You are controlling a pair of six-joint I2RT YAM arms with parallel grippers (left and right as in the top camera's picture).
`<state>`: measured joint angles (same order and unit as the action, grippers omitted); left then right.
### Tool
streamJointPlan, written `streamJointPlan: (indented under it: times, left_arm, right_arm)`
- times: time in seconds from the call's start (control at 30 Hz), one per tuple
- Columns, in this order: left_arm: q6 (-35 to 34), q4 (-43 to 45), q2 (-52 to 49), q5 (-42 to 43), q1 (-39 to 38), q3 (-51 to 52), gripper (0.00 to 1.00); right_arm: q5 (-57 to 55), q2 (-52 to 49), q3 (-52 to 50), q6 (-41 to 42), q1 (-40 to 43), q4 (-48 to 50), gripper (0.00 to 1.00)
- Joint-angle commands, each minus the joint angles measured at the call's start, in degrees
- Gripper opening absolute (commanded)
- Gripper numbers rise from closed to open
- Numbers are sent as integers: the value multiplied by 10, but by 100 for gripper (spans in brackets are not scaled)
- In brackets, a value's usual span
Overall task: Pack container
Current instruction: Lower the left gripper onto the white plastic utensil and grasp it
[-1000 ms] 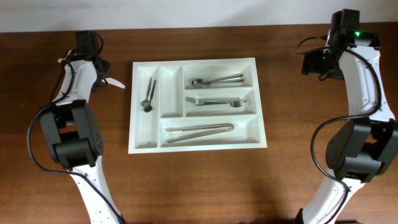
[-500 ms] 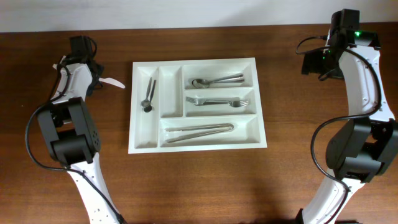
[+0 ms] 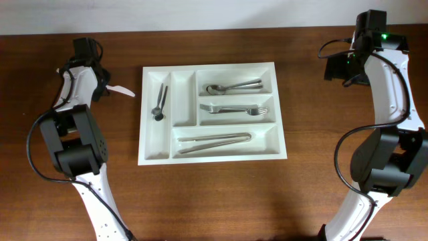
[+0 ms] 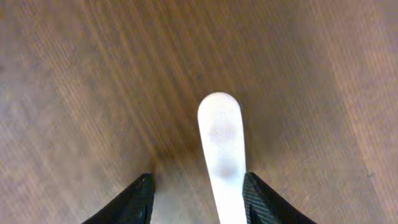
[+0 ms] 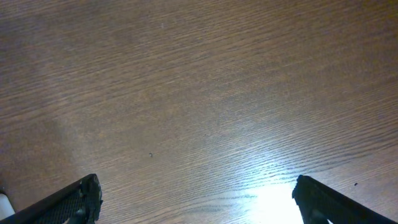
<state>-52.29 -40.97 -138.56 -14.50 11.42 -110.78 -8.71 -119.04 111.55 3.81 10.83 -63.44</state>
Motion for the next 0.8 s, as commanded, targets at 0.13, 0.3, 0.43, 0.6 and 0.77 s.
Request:
streamJointPlan:
  times: [0.13, 0.3, 0.43, 0.6, 0.77]
  left_arm:
    - [-3, -93, -48, 44, 0, 24, 48]
    - [11, -139, -48, 42, 1, 24, 48]
    - [23, -153, -48, 40, 4, 24, 44]
    - [23, -156, -48, 40, 9, 24, 10]
    - [23, -157, -48, 40, 11, 24, 2]
  right_arm:
    - [1, 11, 5, -4, -3, 0, 99]
    - [1, 11, 5, -4, -3, 0, 99]
    - [1, 11, 5, -4, -3, 0, 99]
    - [1, 11, 5, -4, -3, 0, 99]
    - [1, 11, 5, -4, -3, 0, 99]
